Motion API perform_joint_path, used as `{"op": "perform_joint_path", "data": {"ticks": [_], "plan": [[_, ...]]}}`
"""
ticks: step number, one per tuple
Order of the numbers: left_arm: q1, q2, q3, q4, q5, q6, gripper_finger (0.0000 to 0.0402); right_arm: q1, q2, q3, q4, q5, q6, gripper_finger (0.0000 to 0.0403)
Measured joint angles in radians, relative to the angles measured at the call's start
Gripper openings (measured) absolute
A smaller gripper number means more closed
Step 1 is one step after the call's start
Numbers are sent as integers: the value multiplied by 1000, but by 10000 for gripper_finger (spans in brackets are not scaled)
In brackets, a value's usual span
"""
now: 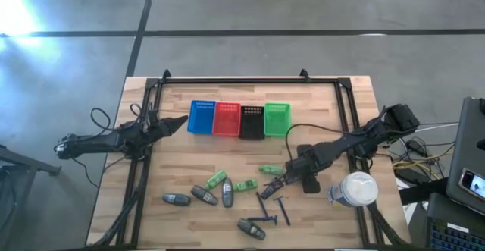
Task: Pick & Place Travel size toiletries
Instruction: Put the right shave cream into the green basket
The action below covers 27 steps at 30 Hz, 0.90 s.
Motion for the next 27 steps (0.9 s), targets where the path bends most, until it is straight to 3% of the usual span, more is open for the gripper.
{"op": "perform_joint_path", "data": {"ticks": [7,12,18,21,24,27], "plan": [[0,0,0,0,0,0,383,0,-60,7,-14,-35,29,116],[0,0,0,0,0,0,383,-28,-215,23,-121,-41,119,114],[0,0,0,0,0,0,383,-257,-424,24,-132,0,496,120],[0,0,0,0,0,0,383,-421,-492,9,-9,14,703,127],[0,0,0,0,0,0,383,-522,-495,-2,132,7,813,126],[0,0,0,0,0,0,383,-549,-426,-4,174,-27,859,122]]}}
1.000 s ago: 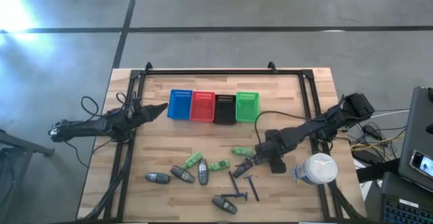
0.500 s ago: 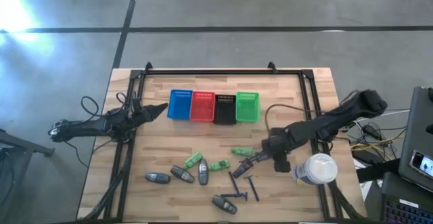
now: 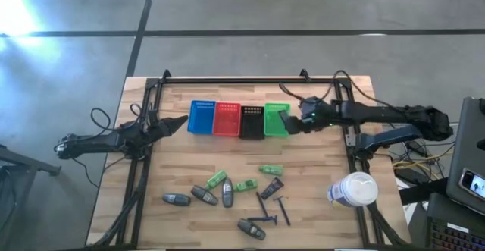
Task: Pick & Place Travel size toiletries
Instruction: Put the right shave cream into the green basket, then put the deodorant into the blue basket
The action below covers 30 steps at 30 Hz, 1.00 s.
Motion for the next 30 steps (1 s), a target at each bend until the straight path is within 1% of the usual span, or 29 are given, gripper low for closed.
{"op": "perform_joint_path", "data": {"ticks": [2,4,8,11,16,19,23,27,30], "plan": [[0,0,0,0,0,0,383,0,57,-2,12,-24,14,122],[0,0,0,0,0,0,383,1,104,1,44,-18,36,128],[0,0,0,0,0,0,383,-13,161,18,151,66,91,138],[0,0,0,0,0,0,383,-31,187,28,147,96,121,137],[0,0,0,0,0,0,383,-46,238,28,145,55,143,139],[0,0,0,0,0,0,383,-46,266,30,144,52,145,158],[0,0,0,0,0,0,383,-46,280,49,143,67,121,195],[0,0,0,14,-8,-34,383,-46,266,71,134,124,76,231],[0,0,0,13,-8,-66,383,-47,251,92,114,147,17,254]]}}
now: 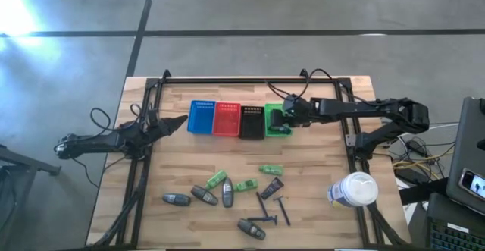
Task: Pick & Place Travel size toiletries
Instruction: Put the deodorant into the blue basket
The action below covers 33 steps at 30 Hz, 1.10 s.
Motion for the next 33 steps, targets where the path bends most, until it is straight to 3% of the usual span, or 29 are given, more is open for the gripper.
{"op": "perform_joint_path", "data": {"ticks": [5,8,11,13,17,22,26,29,33], "plan": [[1,0,0,25,-66,-35,383,0,-2,51,-109,11,-106,285],[3,3,10,76,-25,-29,383,0,-2,77,-148,11,-148,299],[-5,39,111,-94,90,-18,383,0,-3,92,-165,13,-186,309],[-12,97,221,-332,146,-19,383,1,-2,106,-172,12,-206,315],[-30,317,434,-743,363,8,383,1,-1,122,-197,10,-249,325],[-119,632,646,-872,589,175,383,1,-3,124,-212,-9,-301,335],[-294,861,804,-1000,578,315,383,1,-2,122,-216,-16,-341,341],[-451,1021,876,-1126,485,379,383,1,-2,122,-215,-16,-379,346],[-627,1169,940,-1191,434,320,383,1,-2,121,-215,-16,-440,352]]}}
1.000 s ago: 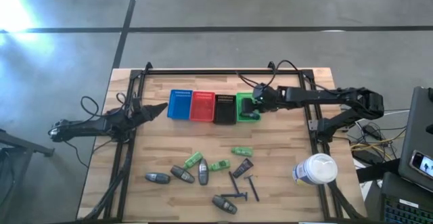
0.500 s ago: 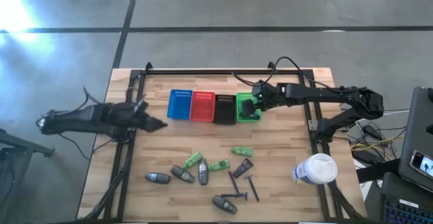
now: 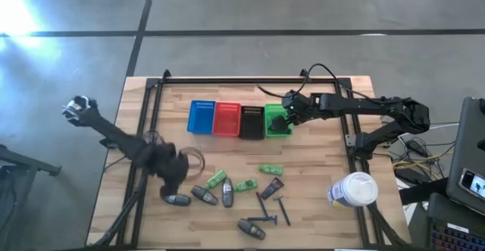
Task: Pick & Place Travel size toiletries
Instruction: Put the deodorant into the blue basket
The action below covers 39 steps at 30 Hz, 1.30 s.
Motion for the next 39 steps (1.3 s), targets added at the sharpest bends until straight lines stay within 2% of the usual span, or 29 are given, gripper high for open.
{"op": "perform_joint_path", "data": {"ticks": [6,12,14,18,22,28,39], "plan": [[-179,149,91,154,-20,-122,383,0,0,0,0,0,-58,350],[-266,289,183,149,-149,-92,383,0,0,-1,0,0,-69,333],[-278,334,194,117,-141,-111,383,0,0,-1,0,0,-69,327],[-288,388,195,124,-50,-125,383,0,0,-2,0,0,-69,318],[-287,410,167,135,-48,-162,378,0,0,-2,0,-1,-66,311],[-287,378,67,211,-54,-208,352,0,0,-2,0,-1,-65,301],[-267,363,-72,343,-40,-206,332,0,0,-2,-20,-1,-62,293]]}}
